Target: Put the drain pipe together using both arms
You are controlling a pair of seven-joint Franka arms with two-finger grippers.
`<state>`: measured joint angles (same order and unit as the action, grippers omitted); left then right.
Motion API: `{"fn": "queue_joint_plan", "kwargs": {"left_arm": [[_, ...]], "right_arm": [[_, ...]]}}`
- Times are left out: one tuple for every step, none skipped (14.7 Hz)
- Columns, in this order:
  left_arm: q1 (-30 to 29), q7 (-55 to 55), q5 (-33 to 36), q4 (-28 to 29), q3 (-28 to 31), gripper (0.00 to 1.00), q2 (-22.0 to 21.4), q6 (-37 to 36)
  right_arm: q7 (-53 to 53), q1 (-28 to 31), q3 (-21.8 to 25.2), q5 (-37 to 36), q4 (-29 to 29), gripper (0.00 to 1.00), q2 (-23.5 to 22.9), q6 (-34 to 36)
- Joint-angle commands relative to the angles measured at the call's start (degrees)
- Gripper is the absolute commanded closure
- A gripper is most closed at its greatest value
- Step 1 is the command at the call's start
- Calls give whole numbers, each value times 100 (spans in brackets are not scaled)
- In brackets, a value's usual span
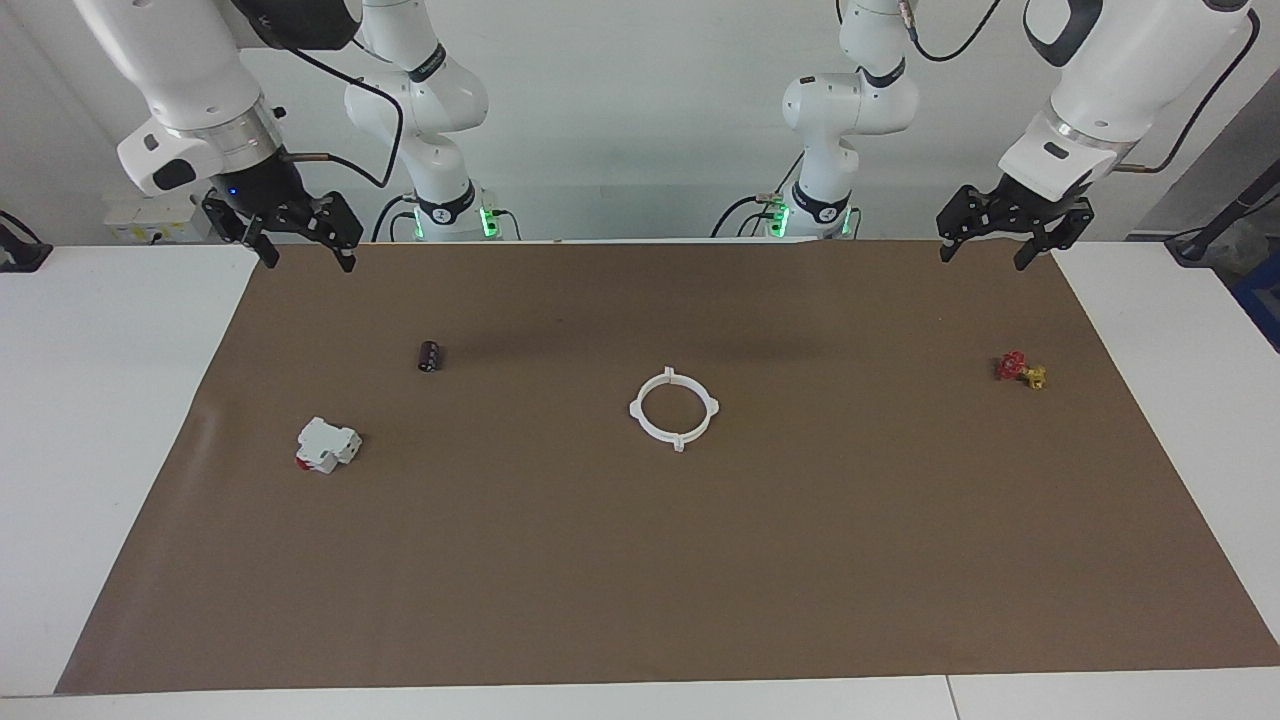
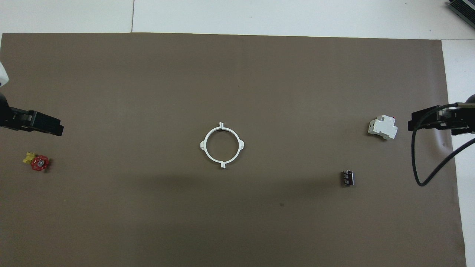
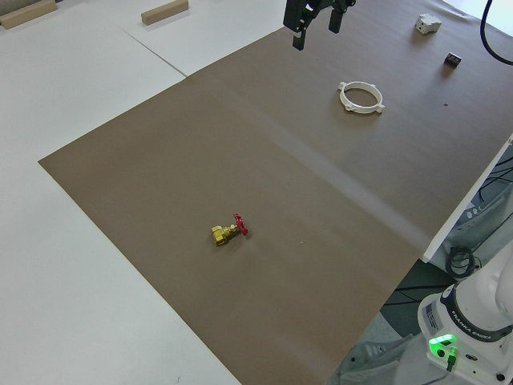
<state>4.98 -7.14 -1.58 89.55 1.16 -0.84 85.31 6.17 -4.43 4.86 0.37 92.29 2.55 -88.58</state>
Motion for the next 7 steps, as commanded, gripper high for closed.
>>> {"fn": "queue_joint_plan", "kwargs": {"left_arm": [[-103, 99, 114, 18, -98, 0, -56, -111], [-103, 99, 114, 27, -98, 0, -56, -111], [-103, 99, 114, 27, -98, 0, -56, -111], [-111, 90, 114, 36, -98, 0, -48, -111], [-112, 90, 114, 36, -107, 0, -48, -111], [-103, 90, 114, 53, -107, 0, -48, -111], [-103, 90, 114, 53, -107, 0, -48, -103]], "right_arm": [[-107, 30, -20, 104, 131, 0, 115, -116], [-107, 30, -20, 113, 131, 0, 115, -116], [-107, 30, -20, 113, 131, 0, 115, -116], [-107, 30, -20, 113, 131, 0, 115, -116], [-107, 30, -20, 104, 131, 0, 115, -116], [-107, 30, -20, 113, 131, 0, 115, -116], [-107, 30, -20, 104, 131, 0, 115, -116]]}}
